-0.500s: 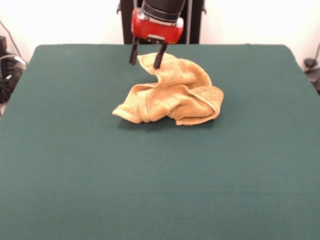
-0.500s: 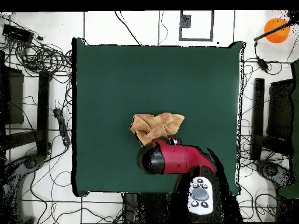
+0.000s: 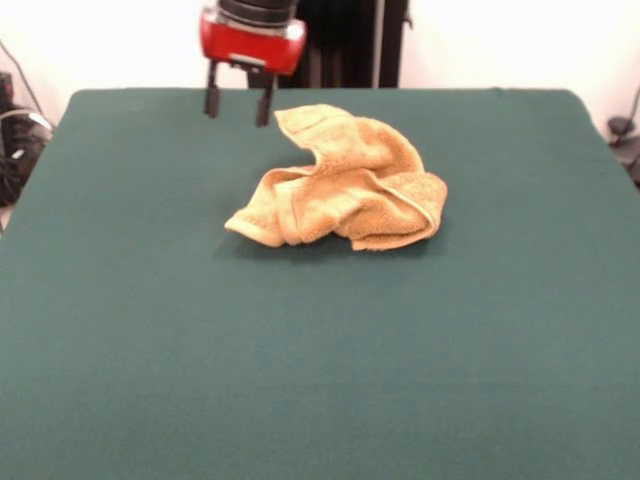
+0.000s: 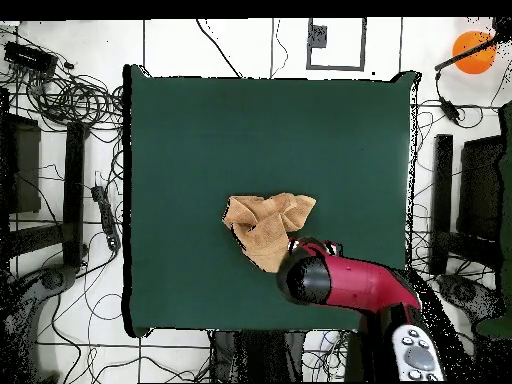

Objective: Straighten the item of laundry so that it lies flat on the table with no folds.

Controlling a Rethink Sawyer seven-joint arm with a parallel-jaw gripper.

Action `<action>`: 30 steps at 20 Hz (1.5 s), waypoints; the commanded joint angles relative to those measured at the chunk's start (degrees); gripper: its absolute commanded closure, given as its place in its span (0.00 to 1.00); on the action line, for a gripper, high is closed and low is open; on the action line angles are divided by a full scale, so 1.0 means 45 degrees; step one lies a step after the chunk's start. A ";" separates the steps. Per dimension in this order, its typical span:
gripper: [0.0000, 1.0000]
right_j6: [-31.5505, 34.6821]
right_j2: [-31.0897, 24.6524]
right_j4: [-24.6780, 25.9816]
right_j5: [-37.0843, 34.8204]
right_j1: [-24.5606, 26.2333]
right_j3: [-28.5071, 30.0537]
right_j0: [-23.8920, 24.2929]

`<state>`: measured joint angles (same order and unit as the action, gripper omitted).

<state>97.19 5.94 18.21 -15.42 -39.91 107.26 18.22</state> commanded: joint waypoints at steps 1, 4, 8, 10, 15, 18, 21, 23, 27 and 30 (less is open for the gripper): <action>0.00 0.0824 -0.1648 0.0480 0.0567 -0.0119 0.0872 -0.0216; 0.00 0.0981 -0.1495 0.0586 0.0562 -0.0056 0.0771 -0.0377; 0.00 0.1065 -0.1484 0.0636 0.0579 -0.0057 0.0758 -0.0405; 0.00 0.1095 -0.1438 0.0632 0.0594 -0.0014 0.0703 -0.0461; 0.00 0.1160 -0.1547 0.0575 0.0789 0.0124 0.0728 -0.0367; 0.00 0.1135 -0.1769 0.0509 0.0878 0.0129 0.0815 -0.0181; 0.00 0.1109 -0.2195 0.0386 0.1051 0.0159 0.0974 0.0191; 0.00 0.1086 -0.2465 0.0355 0.1148 0.0136 0.1090 0.0429; 0.00 0.1095 -0.2868 0.0354 0.1242 0.0125 0.1255 0.0756; 0.00 0.1059 -0.3227 0.0375 0.1276 0.0188 0.1339 0.1022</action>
<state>97.19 1.47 19.51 -12.51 -41.02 107.54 22.07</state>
